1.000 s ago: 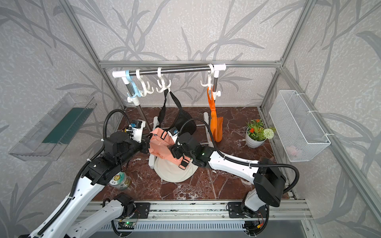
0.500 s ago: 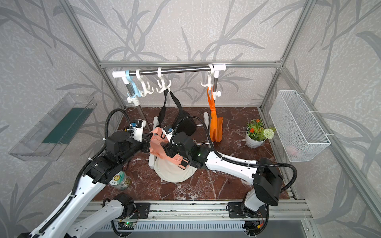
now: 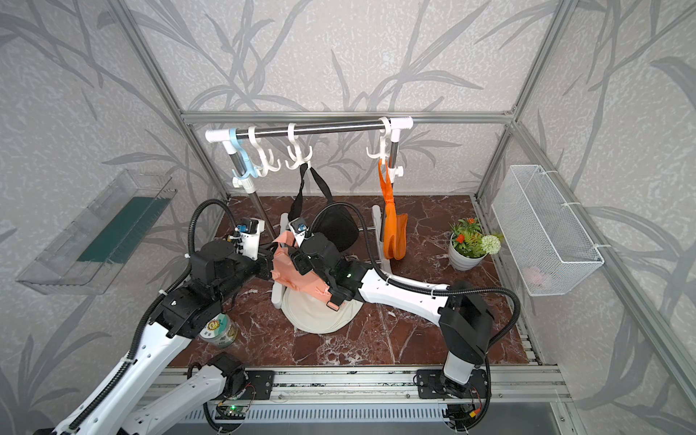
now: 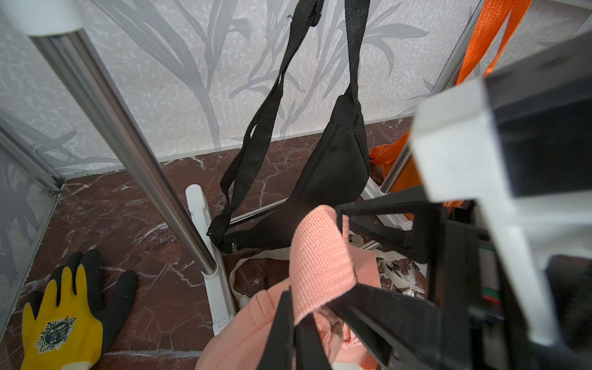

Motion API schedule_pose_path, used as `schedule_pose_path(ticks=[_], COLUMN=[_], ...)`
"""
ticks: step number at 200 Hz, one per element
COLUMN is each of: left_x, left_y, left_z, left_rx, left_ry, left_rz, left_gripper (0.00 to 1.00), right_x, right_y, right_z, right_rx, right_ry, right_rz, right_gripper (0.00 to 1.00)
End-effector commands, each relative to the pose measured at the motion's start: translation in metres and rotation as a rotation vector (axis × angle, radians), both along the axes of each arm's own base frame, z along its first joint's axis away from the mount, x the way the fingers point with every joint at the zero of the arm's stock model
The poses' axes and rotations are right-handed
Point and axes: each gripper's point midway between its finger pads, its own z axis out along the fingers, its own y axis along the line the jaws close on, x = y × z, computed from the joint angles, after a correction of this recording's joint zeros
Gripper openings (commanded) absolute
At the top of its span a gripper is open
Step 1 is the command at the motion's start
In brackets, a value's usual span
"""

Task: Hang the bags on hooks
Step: Pick up the bag from the bag.

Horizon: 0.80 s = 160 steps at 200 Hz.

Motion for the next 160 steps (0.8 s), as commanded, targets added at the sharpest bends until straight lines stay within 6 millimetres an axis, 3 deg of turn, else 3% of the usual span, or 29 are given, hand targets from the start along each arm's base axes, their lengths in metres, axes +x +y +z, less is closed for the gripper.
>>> schedule_pose_path(ticks=[1, 14, 22, 37, 49, 55, 75, 125, 160], left_x=[-0.002, -0.003, -0.004, -0.004, -0.003, -0.002, 0.0, 0.016, 0.026], left_y=[0.004, 0.007, 0.008, 0.01, 0.013, 0.014, 0.015, 0.02, 0.018], left_z=[0.024, 0.028, 0.029, 0.03, 0.031, 0.032, 0.035, 0.059, 0.083], left_rx=[-0.018, -0.012, -0.008, -0.002, 0.004, 0.004, 0.007, 0.043, 0.03], left_ry=[-0.081, -0.091, -0.095, -0.1, -0.101, -0.104, -0.108, -0.125, -0.138], left_rz=[0.006, 0.013, 0.013, 0.02, 0.031, 0.037, 0.039, 0.092, 0.109], left_gripper=[0.0, 0.0, 0.0, 0.0, 0.0, 0.0, 0.0, 0.0, 0.0], right_x=[0.014, 0.016, 0.028, 0.032, 0.031, 0.028, 0.021, 0.001, -0.002], right_y=[-0.01, -0.016, -0.028, -0.037, -0.039, -0.043, -0.043, -0.033, -0.021], right_z=[0.001, -0.008, -0.012, -0.016, -0.019, -0.004, 0.016, 0.097, 0.132], right_rx=[-0.003, -0.009, -0.005, 0.006, 0.007, 0.031, 0.052, 0.148, 0.151], right_ry=[-0.042, -0.038, -0.029, -0.021, -0.027, -0.047, -0.074, -0.138, -0.148], right_rz=[-0.08, -0.099, -0.129, -0.134, -0.12, -0.117, -0.071, 0.062, 0.121], right_gripper=[0.52, 0.46, 0.34, 0.14, 0.05, 0.02, 0.0, 0.0, 0.0])
